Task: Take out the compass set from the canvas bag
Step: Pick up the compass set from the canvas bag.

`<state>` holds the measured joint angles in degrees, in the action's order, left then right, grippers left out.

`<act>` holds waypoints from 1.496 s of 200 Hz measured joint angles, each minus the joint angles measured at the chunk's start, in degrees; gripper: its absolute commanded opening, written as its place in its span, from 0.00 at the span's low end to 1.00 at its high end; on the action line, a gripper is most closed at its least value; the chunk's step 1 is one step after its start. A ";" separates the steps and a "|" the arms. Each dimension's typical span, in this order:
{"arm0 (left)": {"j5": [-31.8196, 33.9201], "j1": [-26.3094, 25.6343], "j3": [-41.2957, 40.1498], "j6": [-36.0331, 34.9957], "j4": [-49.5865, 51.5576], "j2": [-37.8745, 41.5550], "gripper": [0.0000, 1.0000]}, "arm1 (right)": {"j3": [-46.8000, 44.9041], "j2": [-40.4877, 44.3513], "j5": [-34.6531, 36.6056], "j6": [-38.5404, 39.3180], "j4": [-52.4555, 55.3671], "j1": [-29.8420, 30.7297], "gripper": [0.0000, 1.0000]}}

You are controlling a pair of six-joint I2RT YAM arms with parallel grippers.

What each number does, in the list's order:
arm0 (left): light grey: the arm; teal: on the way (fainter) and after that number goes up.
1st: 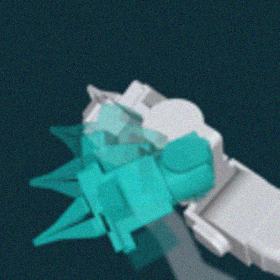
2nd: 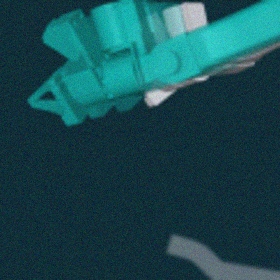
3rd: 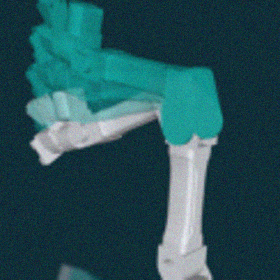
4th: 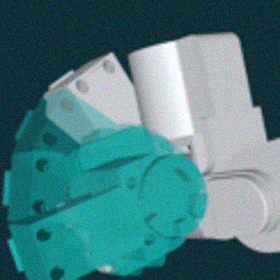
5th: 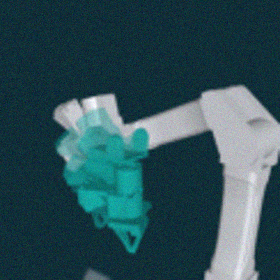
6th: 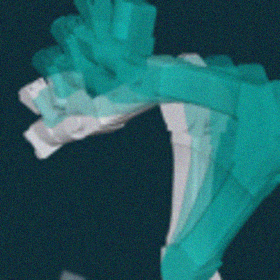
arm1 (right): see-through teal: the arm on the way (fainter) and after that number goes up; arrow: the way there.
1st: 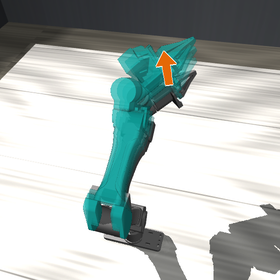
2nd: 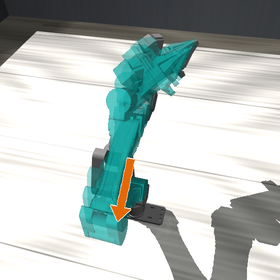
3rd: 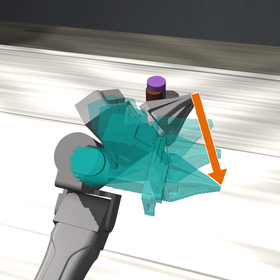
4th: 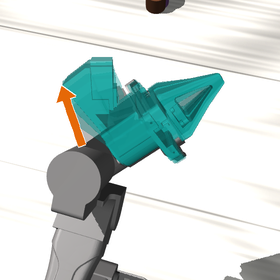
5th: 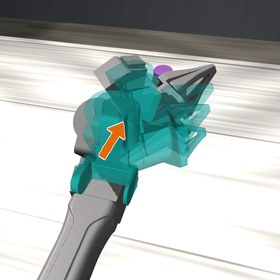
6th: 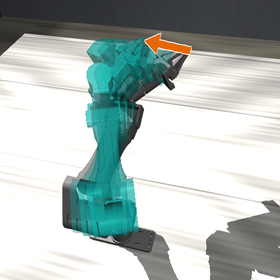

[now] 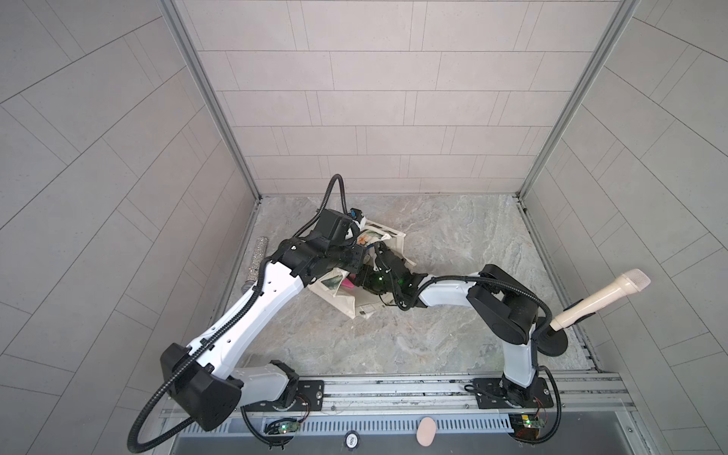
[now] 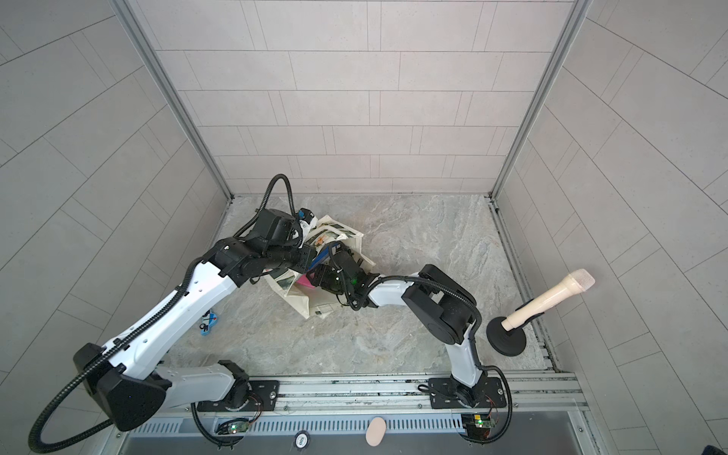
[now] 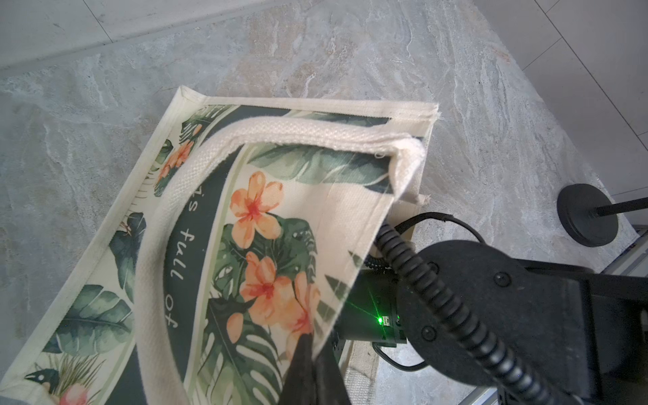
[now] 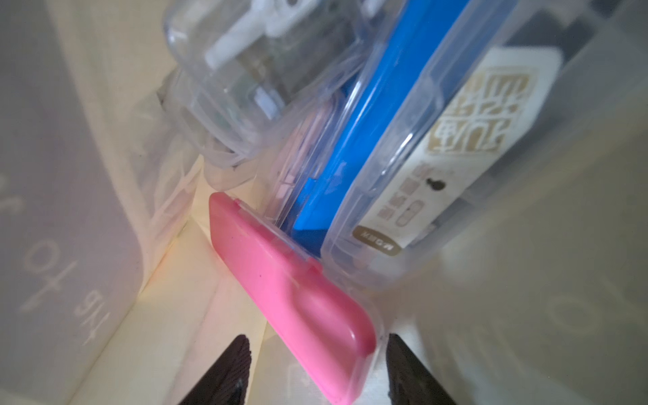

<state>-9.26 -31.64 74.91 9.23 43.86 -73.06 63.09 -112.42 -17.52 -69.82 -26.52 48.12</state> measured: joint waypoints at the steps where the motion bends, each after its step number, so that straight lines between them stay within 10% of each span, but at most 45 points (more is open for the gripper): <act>1: 0.00 0.00 0.00 0.00 0.00 0.00 0.00 | 0.02 -0.02 -0.02 -0.02 -0.02 0.00 0.64; 69: -0.44 -0.04 0.00 0.24 0.20 0.00 0.00 | 0.87 -4.31 -2.38 -2.05 -4.68 0.00 0.68; 109: -0.55 -0.02 0.00 0.33 0.20 0.00 0.00 | 0.85 -4.96 -3.34 -2.27 -8.20 0.00 0.48; 299: 0.33 0.11 0.02 0.31 0.63 0.00 0.00 | 0.90 -5.22 -5.55 -3.69 -15.45 0.15 0.18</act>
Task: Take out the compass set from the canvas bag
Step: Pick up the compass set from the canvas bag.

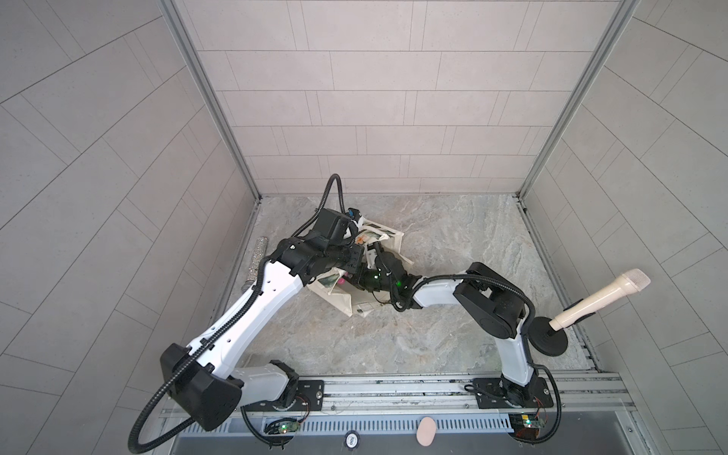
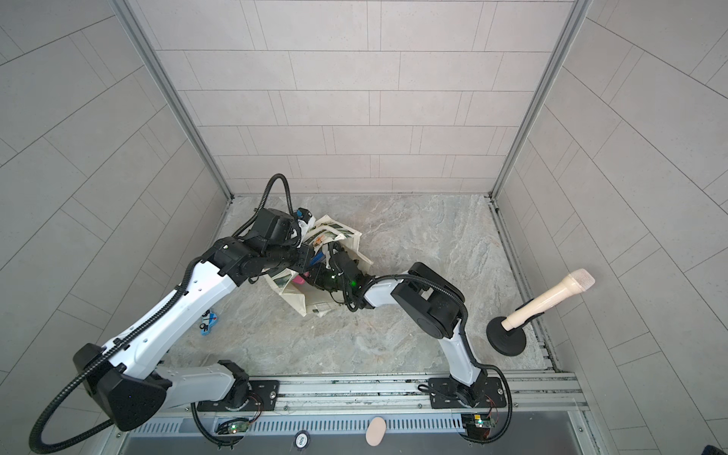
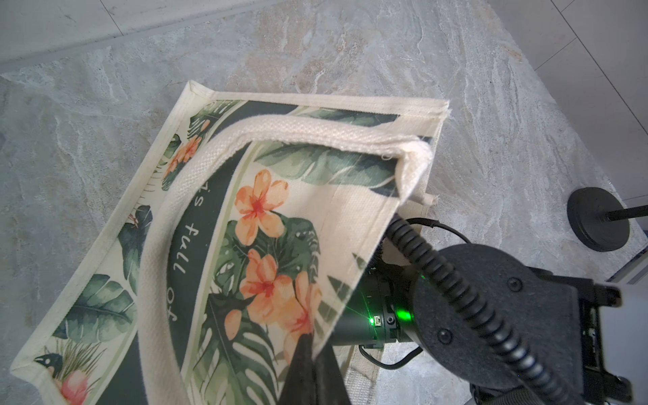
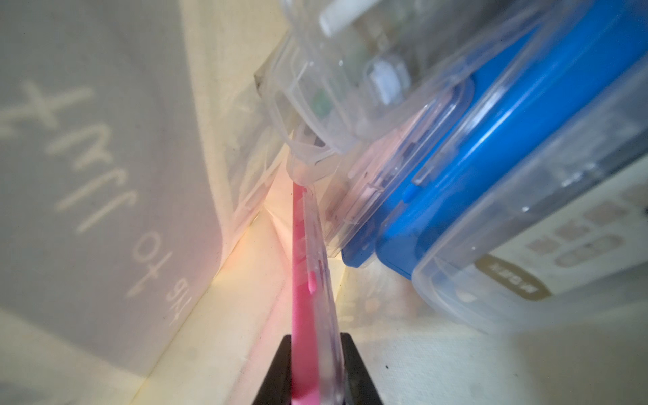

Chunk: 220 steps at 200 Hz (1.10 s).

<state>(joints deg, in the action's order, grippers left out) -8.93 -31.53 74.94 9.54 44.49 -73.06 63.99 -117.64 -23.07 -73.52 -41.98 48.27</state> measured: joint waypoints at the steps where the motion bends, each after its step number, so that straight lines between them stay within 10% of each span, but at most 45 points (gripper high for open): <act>1: 0.00 0.00 0.00 0.00 0.00 0.00 0.00 | -0.02 0.00 0.00 0.00 0.00 0.00 0.18; 101: 0.04 0.00 0.59 -0.37 0.11 0.00 0.00 | -9.14 15.37 0.72 3.85 9.99 -0.07 0.16; 220: 0.35 0.00 0.92 -1.66 0.85 -0.02 0.00 | -15.63 64.57 7.85 19.61 54.66 -7.17 0.18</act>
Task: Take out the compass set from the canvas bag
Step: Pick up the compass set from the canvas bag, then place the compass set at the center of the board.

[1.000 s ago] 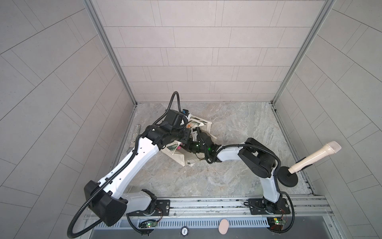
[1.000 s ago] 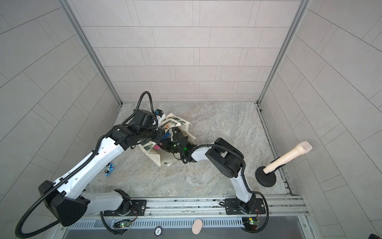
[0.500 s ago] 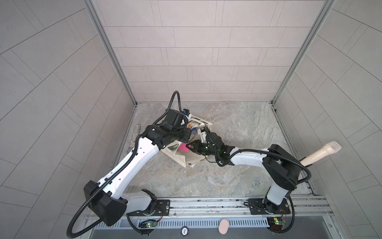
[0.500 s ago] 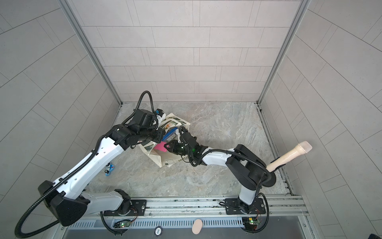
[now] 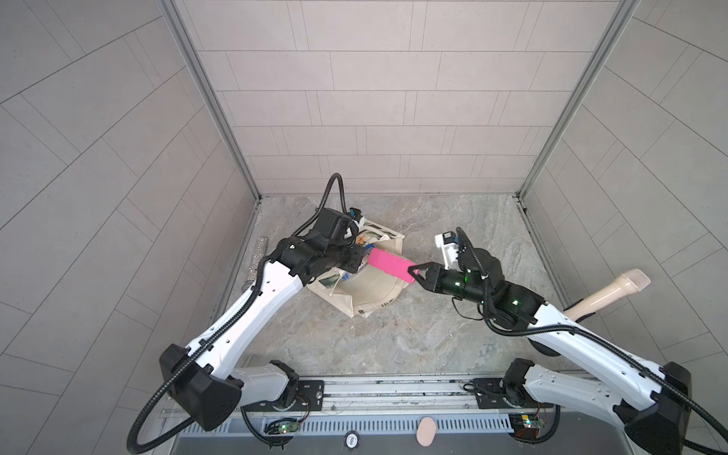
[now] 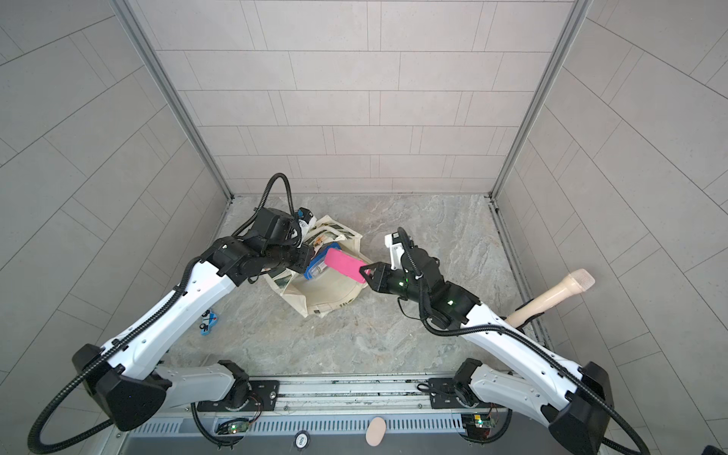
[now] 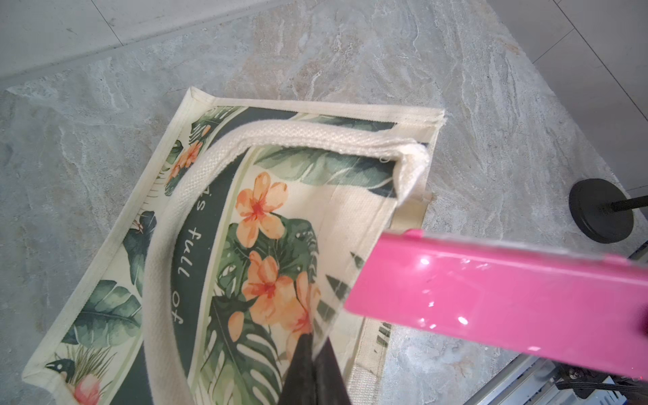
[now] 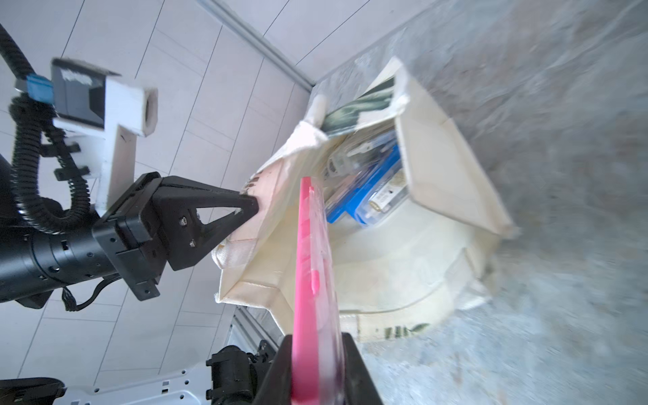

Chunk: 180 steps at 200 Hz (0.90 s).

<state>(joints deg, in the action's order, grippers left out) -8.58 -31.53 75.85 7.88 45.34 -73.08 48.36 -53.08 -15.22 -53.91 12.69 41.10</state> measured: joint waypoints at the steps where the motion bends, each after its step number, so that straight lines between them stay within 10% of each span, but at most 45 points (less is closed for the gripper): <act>1: 0.00 0.00 0.00 0.00 0.00 0.00 0.00 | 0.00 0.17 0.09 0.04 0.28 -0.02 0.18; 96: -0.07 0.00 0.00 0.02 -0.09 0.02 0.00 | 9.60 18.16 14.19 10.99 30.51 -0.74 0.18; 180: -0.02 0.00 -0.02 0.04 -0.07 1.68 0.00 | 19.06 -9.40 31.08 25.20 38.86 -3.54 0.20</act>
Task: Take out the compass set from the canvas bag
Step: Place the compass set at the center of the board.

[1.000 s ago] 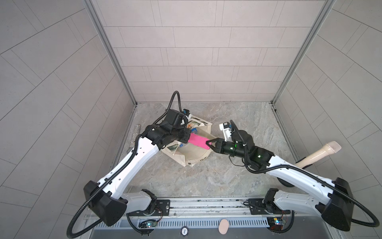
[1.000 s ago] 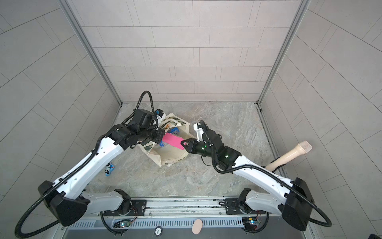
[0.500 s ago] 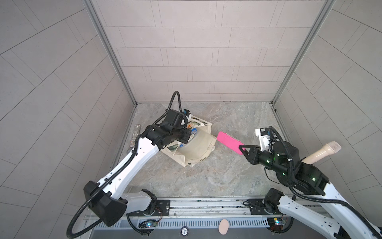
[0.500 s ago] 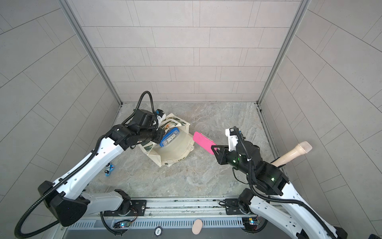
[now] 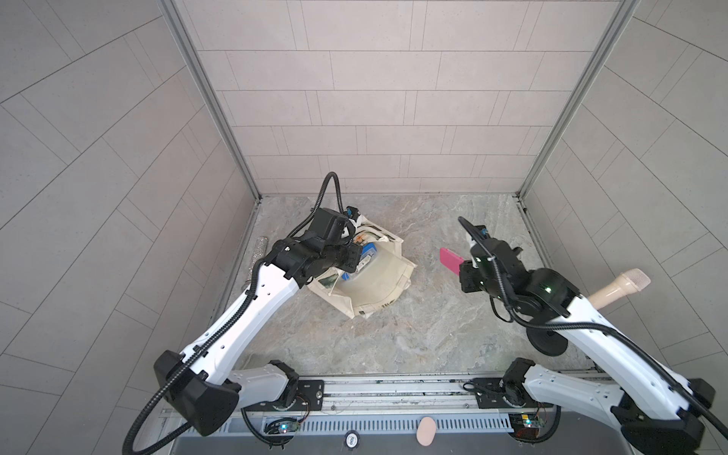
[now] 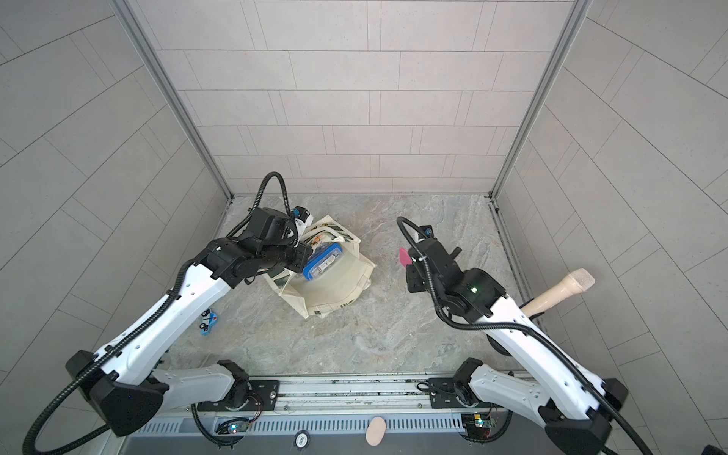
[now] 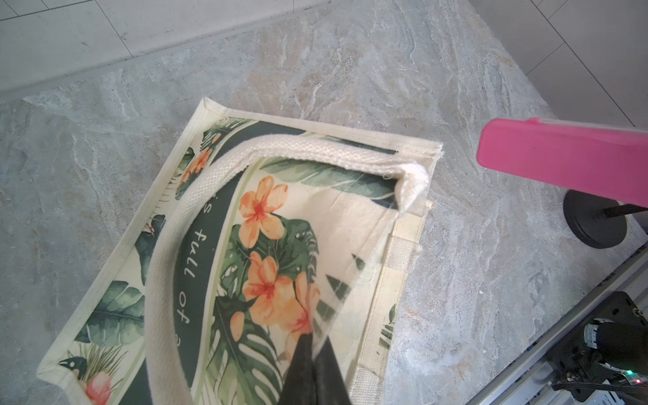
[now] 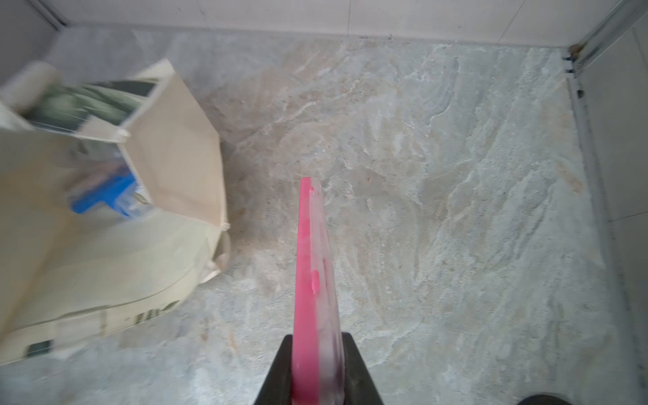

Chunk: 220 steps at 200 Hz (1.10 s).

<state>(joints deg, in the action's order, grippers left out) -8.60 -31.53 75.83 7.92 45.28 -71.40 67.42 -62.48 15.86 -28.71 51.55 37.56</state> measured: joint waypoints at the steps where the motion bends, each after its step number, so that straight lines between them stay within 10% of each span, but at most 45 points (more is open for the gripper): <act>1: 0.00 0.00 0.00 0.00 0.00 0.00 0.00 | 0.15 -0.59 0.33 0.15 0.02 -0.11 0.20; 220: -1.46 0.00 0.00 -0.13 0.04 0.39 0.00 | 45.38 -66.71 27.56 8.63 15.74 -13.94 0.33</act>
<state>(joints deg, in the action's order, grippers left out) -10.07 -31.53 75.83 7.79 45.32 -71.00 112.79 -129.19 43.42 -20.08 67.29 23.62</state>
